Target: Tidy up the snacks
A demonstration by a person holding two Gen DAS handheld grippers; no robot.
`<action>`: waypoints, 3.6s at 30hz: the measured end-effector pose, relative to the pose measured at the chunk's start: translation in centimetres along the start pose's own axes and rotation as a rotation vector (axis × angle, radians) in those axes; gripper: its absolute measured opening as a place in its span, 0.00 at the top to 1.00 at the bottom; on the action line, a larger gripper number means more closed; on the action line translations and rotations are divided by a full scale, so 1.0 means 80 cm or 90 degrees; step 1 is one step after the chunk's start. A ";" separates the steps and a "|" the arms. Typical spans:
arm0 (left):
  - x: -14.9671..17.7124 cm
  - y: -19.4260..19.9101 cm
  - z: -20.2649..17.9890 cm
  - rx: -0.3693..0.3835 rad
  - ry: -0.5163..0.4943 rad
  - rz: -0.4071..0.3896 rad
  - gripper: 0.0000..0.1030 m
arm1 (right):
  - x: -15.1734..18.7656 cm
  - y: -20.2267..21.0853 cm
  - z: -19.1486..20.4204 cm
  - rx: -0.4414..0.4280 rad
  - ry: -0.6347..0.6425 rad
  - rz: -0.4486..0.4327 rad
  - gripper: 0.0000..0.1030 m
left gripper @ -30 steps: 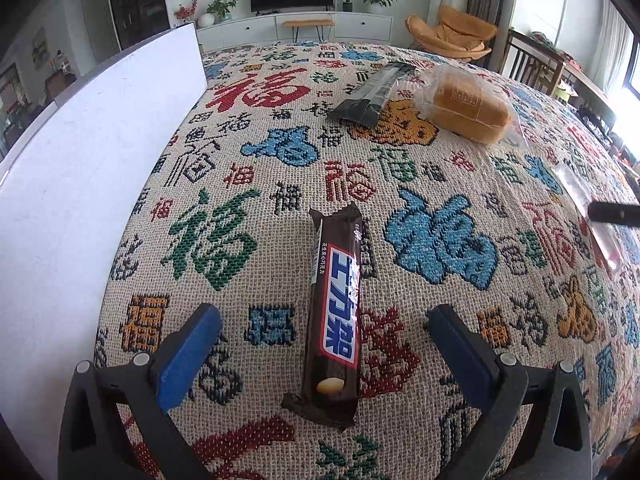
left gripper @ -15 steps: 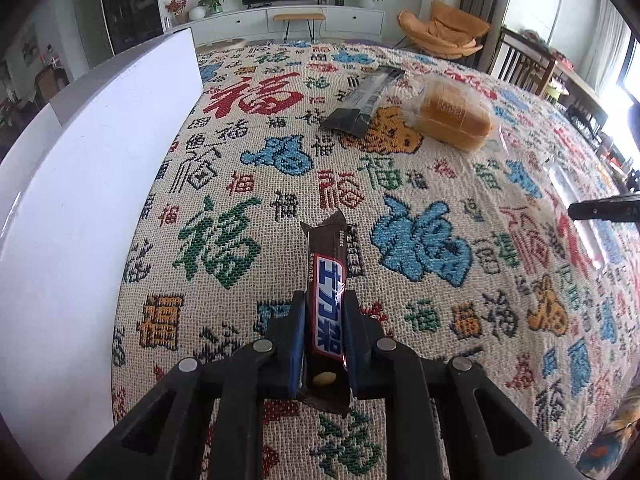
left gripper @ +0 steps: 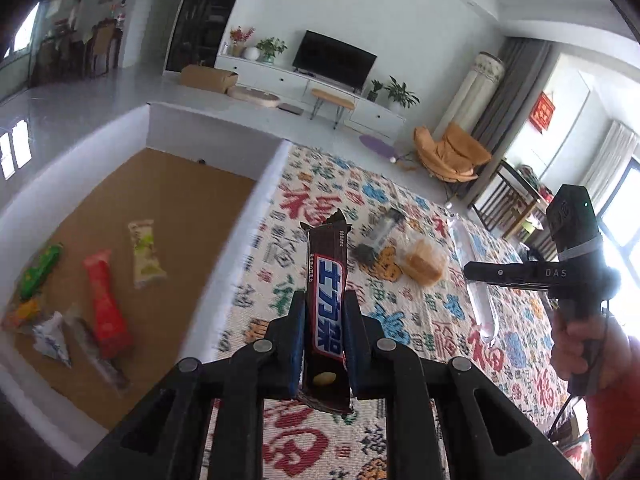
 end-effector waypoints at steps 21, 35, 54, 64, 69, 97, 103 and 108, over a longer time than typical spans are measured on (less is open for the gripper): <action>-0.010 0.060 0.135 -0.194 0.060 -0.100 0.09 | -0.052 -0.115 0.213 -0.030 0.212 -0.055 0.35; 0.133 -0.128 -0.094 -0.079 -0.135 0.083 0.01 | 0.174 0.001 -0.146 0.361 0.114 -0.021 0.34; 0.132 -0.272 -0.073 -0.179 -0.169 0.097 0.00 | 0.205 0.015 -0.198 0.390 0.008 -0.060 0.16; 0.132 -0.272 -0.073 -0.180 -0.169 0.097 0.00 | 0.205 0.015 -0.198 0.390 0.008 -0.060 0.16; 0.132 -0.272 -0.073 -0.180 -0.169 0.097 0.00 | 0.205 0.015 -0.198 0.390 0.008 -0.060 0.16; 0.132 -0.272 -0.073 -0.180 -0.169 0.097 0.00 | 0.205 0.015 -0.198 0.390 0.008 -0.060 0.16; 0.132 -0.272 -0.073 -0.180 -0.169 0.097 0.00 | 0.205 0.015 -0.198 0.390 0.009 -0.060 0.16; 0.132 -0.272 -0.072 -0.180 -0.169 0.097 0.00 | 0.205 0.015 -0.198 0.390 0.008 -0.060 0.16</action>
Point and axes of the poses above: each gripper's, at about its wrist camera, not at the fingertips, and y roughly against the way its jaws point, z to its left, x to its underside, the point moved 6 cm from there along -y, roughly the way its jaws point, and after that the axes turned 11 degrees about y, right-handed, at the moved point
